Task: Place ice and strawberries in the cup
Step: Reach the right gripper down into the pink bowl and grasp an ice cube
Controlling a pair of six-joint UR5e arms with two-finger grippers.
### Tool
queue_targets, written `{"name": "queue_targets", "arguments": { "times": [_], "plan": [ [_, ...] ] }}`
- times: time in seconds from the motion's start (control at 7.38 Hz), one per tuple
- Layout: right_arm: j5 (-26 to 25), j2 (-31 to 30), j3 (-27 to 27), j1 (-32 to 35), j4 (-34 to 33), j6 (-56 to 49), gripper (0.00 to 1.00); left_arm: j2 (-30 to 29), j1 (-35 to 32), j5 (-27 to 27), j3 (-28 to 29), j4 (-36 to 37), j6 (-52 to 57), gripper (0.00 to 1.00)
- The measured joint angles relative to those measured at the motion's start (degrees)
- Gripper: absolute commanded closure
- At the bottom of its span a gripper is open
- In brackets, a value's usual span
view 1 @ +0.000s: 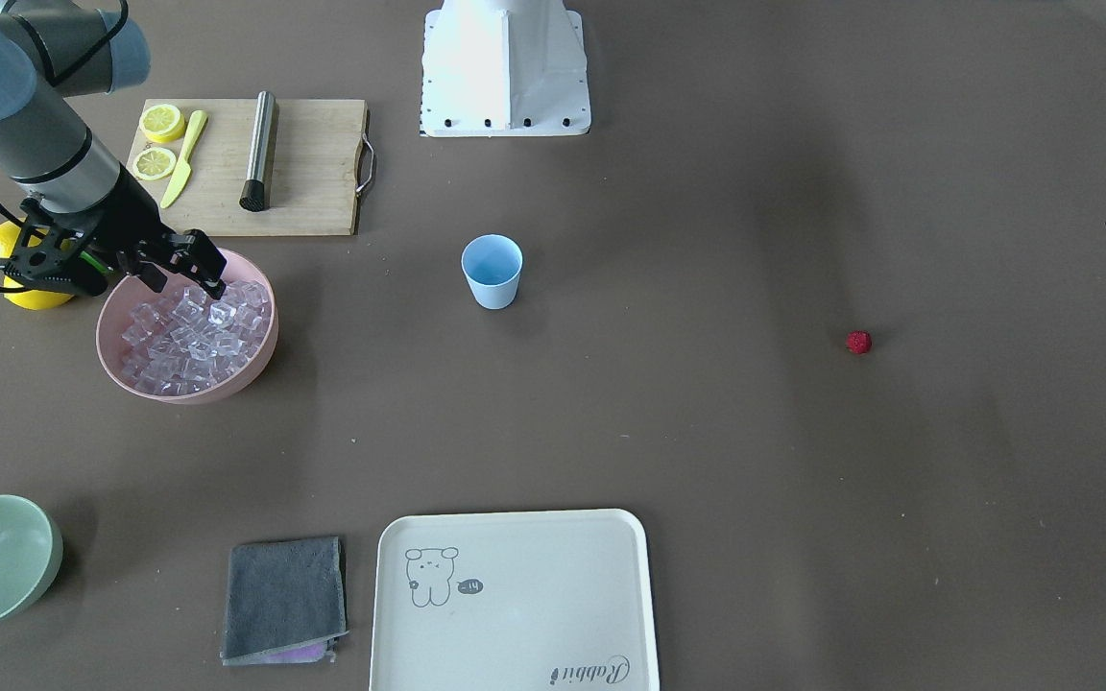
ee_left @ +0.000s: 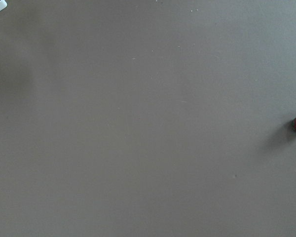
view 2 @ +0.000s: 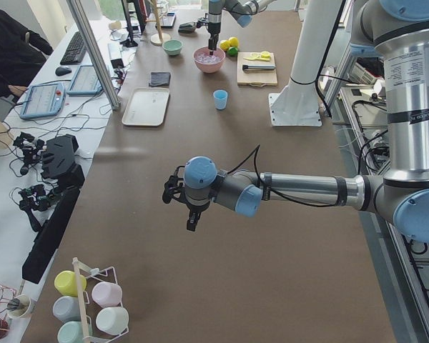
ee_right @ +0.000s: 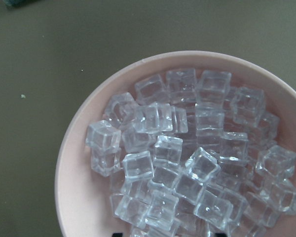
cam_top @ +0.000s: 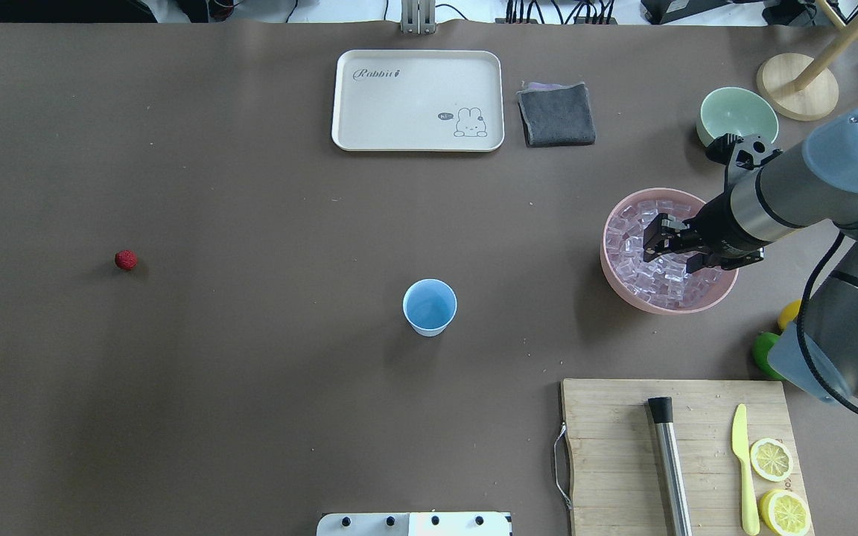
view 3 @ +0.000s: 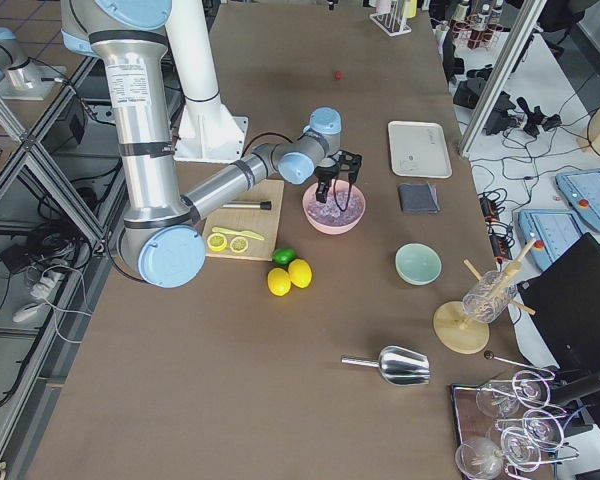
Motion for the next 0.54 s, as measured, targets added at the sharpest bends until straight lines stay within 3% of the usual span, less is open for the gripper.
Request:
{"name": "queue_targets", "arguments": {
  "times": [0.54],
  "plan": [
    [-1.0, 1.8, -2.5, -0.9, 0.0, -0.6, 0.47, 0.2, 0.0, 0.1, 0.3, -1.7, -1.2, 0.02]
  ]
}}
